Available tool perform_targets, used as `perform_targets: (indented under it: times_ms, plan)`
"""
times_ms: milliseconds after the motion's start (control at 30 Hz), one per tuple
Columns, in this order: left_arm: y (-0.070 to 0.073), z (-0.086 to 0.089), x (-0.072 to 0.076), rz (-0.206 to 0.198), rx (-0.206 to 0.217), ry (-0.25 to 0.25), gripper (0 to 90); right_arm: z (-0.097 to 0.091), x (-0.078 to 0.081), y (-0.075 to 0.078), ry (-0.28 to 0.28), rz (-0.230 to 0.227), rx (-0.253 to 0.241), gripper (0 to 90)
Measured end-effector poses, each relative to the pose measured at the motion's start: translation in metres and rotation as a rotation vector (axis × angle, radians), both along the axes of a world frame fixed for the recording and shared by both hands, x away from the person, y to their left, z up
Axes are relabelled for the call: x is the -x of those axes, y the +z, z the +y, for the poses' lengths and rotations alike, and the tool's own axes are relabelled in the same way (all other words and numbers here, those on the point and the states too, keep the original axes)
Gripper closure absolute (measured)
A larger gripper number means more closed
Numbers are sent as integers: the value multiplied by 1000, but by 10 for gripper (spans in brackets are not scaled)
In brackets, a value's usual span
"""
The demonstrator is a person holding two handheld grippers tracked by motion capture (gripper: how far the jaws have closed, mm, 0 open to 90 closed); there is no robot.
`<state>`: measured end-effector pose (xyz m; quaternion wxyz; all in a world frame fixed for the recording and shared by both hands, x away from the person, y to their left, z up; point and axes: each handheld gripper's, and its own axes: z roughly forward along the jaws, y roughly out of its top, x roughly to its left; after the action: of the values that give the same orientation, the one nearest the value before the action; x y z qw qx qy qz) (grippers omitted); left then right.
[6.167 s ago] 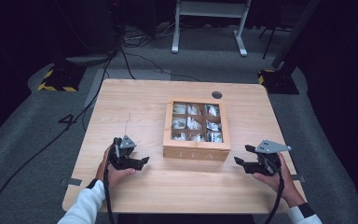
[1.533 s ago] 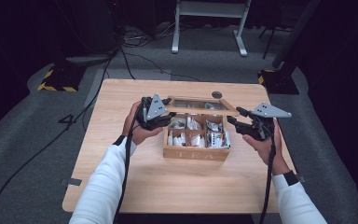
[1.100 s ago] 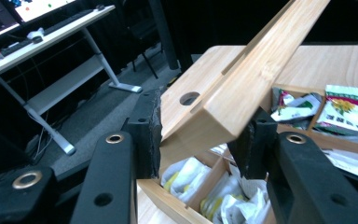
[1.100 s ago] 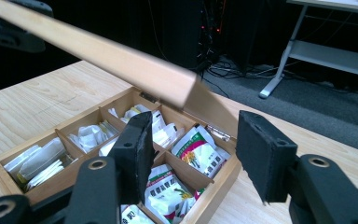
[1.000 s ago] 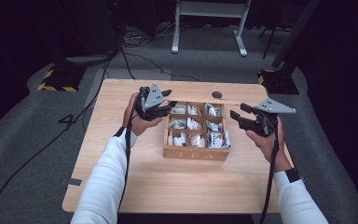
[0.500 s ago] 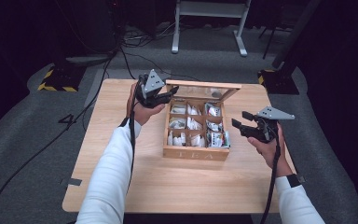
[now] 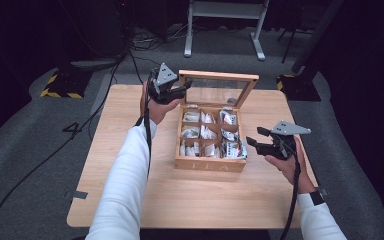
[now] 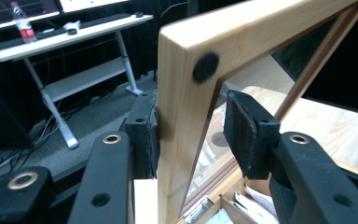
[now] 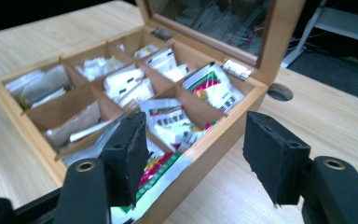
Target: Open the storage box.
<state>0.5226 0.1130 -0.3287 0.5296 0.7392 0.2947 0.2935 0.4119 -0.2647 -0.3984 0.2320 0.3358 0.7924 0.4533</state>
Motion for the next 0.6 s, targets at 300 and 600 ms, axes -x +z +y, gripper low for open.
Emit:
perform_targets:
  times_ms: [300,600]
  plan:
    - [-11,-2,-20,34,26,54,619,1,2,-8,16,24,12,402]
    - [-13,-10,-36,40,25,122,609,2,0,-12,18,38,7,401]
